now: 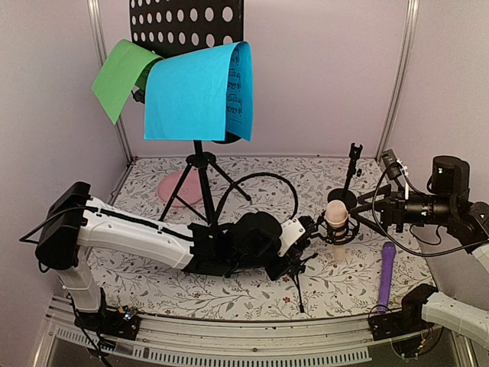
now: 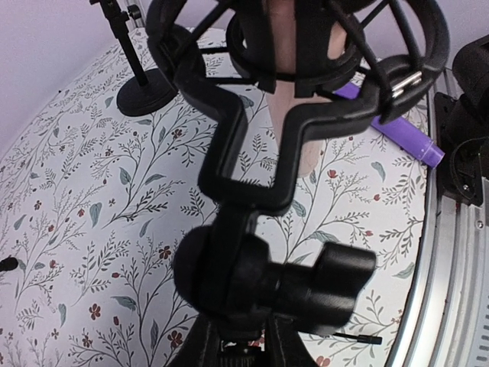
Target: Pack up the instrument practice props
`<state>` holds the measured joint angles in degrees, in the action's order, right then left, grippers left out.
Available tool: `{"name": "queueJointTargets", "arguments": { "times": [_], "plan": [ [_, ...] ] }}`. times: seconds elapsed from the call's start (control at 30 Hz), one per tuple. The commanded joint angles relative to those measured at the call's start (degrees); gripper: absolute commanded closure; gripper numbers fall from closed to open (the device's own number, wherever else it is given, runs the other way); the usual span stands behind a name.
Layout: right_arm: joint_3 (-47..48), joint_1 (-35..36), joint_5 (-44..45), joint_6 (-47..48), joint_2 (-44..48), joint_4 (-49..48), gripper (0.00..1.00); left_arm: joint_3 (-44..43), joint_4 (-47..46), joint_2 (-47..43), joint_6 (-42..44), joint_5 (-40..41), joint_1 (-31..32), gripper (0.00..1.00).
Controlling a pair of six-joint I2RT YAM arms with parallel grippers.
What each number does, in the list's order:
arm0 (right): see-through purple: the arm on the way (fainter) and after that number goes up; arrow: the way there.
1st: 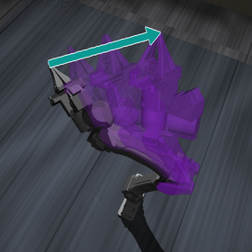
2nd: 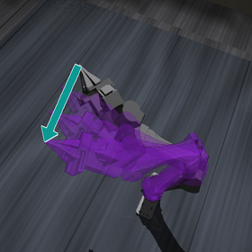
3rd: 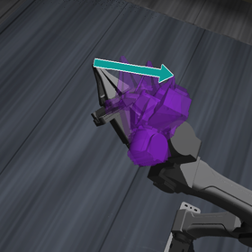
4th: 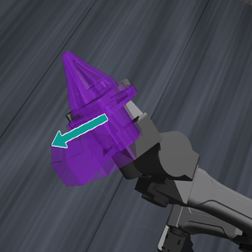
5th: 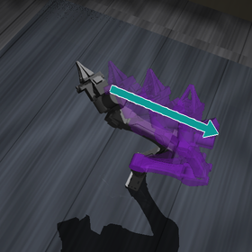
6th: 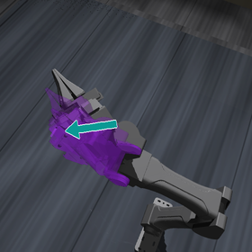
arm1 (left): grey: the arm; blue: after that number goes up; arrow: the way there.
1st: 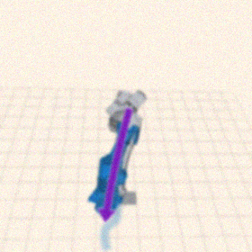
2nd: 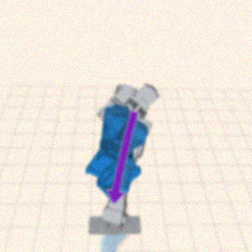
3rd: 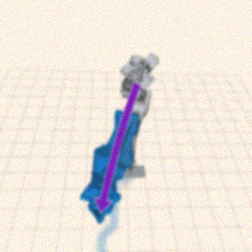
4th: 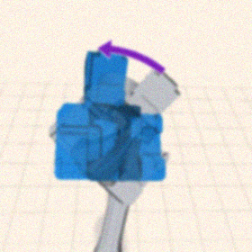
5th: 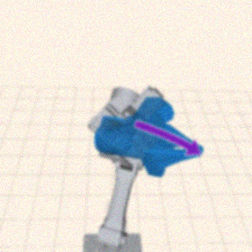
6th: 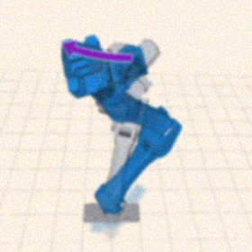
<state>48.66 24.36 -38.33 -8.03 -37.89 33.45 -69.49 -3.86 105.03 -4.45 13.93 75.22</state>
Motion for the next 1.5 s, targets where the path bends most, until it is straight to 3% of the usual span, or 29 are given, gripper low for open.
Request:
{"name": "queueJointTargets", "arguments": {
  "times": [0.0,0.23,0.57,0.83,1.17,1.47],
  "plan": [
    [-1.5,0.3,-1.5,1.7,0.0,-1.5,0.02,3.0,-2.6,-1.5,0.8,-1.1,-1.4,1.00],
    [-0.8,4.9,3.7,2.4,-3.9,-4.3,0.02,6.2,-6.7,-1.5,0.7,-2.4,-1.7,1.00],
    [1.6,20.4,28.4,3.0,-8.2,-6.4,0.03,7.1,-7.7,-1.2,1.2,-3.2,-2.0,1.00],
    [2.8,25.3,36.0,7.4,-11.1,-5.4,0.10,7.8,-8.8,-1.5,1.5,-4.1,-2.2,1.00],
    [3.5,26.2,39.5,11.8,-10.4,-4.7,0.47,8.2,-8.8,-1.8,1.3,-4.6,-2.4,1.00],
    [3.9,26.8,37.6,12.8,-10.7,-4.5,0.57,8.2,-8.7,-1.6,1.2,-4.8,-2.4,1.00]
  ]
}}
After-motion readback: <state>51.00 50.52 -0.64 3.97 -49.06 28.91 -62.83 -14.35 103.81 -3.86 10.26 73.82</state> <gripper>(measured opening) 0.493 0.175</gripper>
